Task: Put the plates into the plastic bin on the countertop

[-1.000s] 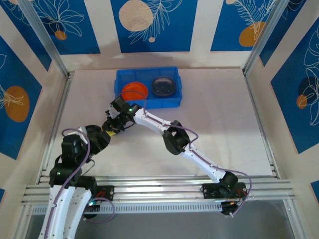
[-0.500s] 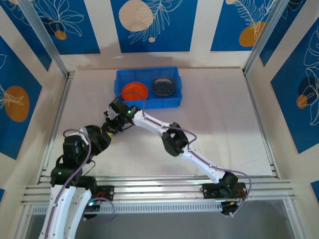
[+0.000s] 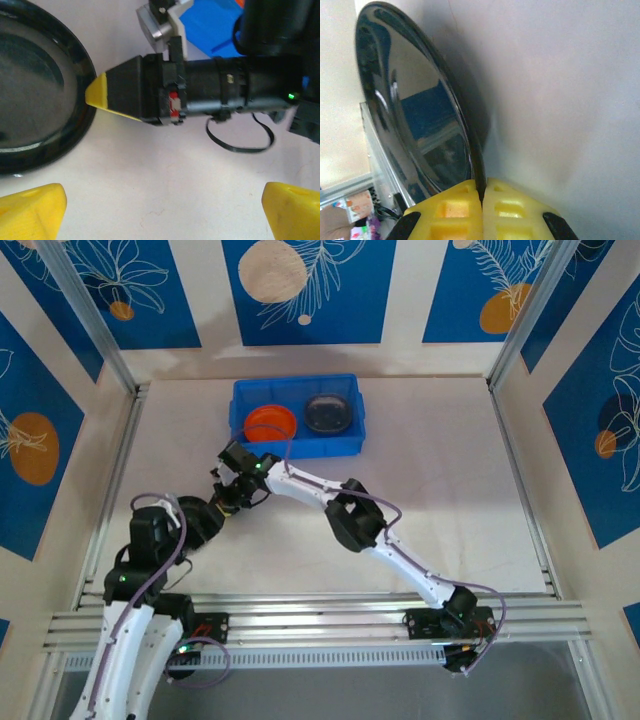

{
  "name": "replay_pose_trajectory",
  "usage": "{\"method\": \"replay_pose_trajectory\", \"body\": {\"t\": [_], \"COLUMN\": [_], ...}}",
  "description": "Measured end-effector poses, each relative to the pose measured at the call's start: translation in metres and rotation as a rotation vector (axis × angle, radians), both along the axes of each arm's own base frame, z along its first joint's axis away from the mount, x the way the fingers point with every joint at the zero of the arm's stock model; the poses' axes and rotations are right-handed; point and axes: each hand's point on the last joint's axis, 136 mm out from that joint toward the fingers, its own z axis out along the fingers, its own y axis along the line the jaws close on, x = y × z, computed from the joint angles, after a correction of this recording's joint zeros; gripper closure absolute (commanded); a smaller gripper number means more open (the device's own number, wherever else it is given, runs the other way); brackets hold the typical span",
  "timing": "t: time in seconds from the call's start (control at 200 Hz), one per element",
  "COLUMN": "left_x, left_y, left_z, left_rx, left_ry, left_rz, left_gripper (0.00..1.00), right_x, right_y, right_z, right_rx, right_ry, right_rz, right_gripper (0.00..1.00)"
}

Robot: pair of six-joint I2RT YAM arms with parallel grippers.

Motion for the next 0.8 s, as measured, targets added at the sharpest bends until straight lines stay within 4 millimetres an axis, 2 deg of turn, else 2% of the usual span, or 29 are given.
{"method": "replay_pose_trajectory", "body": {"t": [0.15,0.465,0.605,0.8], "left_x": [0.016,0.057,0.071,0.084], "left_y": [-0.004,-0.013,-0.031,-0.073], "left_z": [0.001,0.032,0.033,0.036], "left_rx": [-0.002,0.008,0.012,0.030], "left_ry": [0.010,-0.069,-0.074,-0.087], "left_rz": [-0.021,-0.066,-0.125,-0.257], "left_gripper": [0.00,0.01,0.01,0.01], "right_x": [-0.004,-0.018,-0.027,-0.026], "right_y": [-0.029,-0.119,-0.158,-0.209], "right_z": [0.014,0.045,0.057,0.083], "right_rx": [-0.059,-0.111,-0.125,-0.104], "right_ry": [-0.056,-0.084,-0.091,-0.099], "right_rz": [-0.004,-0.060,-0.099,-0.179], "right_gripper": [1.00,1.00,1.00,1.00]}}
